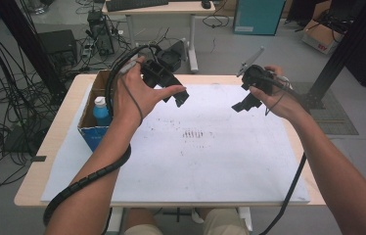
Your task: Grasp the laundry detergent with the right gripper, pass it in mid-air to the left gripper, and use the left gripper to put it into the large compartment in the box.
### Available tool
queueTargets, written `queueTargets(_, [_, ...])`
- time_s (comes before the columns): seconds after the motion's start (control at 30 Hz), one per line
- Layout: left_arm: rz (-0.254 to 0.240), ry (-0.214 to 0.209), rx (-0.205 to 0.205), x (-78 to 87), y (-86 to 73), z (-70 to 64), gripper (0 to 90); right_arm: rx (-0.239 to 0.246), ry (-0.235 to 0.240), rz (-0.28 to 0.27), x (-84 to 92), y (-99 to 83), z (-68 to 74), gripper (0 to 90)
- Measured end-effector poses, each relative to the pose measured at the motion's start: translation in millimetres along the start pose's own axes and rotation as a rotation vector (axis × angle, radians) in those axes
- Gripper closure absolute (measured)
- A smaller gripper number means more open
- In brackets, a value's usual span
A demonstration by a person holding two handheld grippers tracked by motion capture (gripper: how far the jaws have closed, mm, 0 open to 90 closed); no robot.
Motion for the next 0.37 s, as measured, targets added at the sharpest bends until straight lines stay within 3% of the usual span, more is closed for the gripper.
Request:
queueTargets(0.3, [0.018, -0.012, -0.01, -1.5, -4.9, 3.1, 4.4, 0.017, 0.002, 0.007, 0.2, -0.4, 2.0, 6.3])
queueTargets(0.37, [0.016, -0.014, -0.008, -1.5, -5.4, 2.6, 4.5, 0.002, 0.0, 0.008, 0.2, -0.3, 3.5, 6.3])
Point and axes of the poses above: each handheld gripper's, and its own axes: x roughly backward along the jaws, y roughly out of its top, z roughly to its left, the point moved 5 cm from there along -x, roughly forward along the jaws, and after that the axes turned 4 degrees about -y, right-handed, at the moved point
